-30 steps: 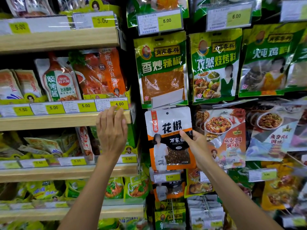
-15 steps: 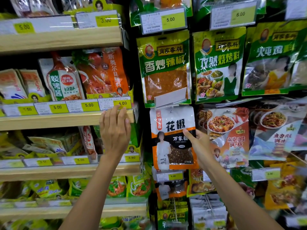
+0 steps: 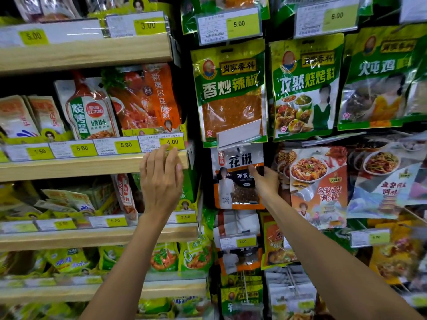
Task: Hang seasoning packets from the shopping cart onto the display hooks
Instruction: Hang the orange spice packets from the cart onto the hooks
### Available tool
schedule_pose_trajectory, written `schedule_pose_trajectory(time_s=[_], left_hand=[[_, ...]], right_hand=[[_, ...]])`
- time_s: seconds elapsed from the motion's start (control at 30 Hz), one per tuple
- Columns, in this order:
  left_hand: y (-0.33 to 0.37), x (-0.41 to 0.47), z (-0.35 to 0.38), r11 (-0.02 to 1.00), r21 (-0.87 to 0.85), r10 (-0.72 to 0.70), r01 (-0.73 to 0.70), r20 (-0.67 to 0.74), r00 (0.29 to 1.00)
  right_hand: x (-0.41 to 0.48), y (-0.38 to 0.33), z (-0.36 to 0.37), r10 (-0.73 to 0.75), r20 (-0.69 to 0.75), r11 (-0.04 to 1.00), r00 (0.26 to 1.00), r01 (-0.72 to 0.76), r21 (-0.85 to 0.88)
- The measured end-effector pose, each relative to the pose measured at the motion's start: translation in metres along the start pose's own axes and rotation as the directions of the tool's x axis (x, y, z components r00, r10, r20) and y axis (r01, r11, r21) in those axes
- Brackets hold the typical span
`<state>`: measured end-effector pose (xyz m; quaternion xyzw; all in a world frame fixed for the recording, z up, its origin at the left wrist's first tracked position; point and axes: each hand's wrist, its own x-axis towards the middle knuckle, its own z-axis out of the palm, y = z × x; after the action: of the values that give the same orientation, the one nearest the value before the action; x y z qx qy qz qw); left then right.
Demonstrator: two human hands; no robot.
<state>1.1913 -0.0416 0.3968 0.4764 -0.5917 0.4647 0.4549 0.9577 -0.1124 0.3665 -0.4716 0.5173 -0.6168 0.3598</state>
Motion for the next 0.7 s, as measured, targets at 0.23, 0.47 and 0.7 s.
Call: schedule_pose_trajectory(time_s=[0.23, 0.47, 0.7], left_hand=[[0.01, 0.0, -0.012, 0.998, -0.067, -0.016, 0.012, -0.05, 0.999], [0.087, -0.039, -0.015, 0.944, -0.328, 0.045, -0.042, 0.003, 0.999], [0.231, -0.092, -0.026, 0.508, -0.619, -0.034, 0.6, 0.681, 0.732]], right_hand=[[-0.02, 0.0, -0.007, -0.064, -0.032, 0.972, 0.997, 0.056, -0.227], [-0.089, 0.018, -0.072, -0.193, -0.028, 0.948, 0.981, 0.179, -0.263], [-0.146, 0.07, -0.218, -0.105, -0.217, 0.914, 0.97, 0.008, -0.406]])
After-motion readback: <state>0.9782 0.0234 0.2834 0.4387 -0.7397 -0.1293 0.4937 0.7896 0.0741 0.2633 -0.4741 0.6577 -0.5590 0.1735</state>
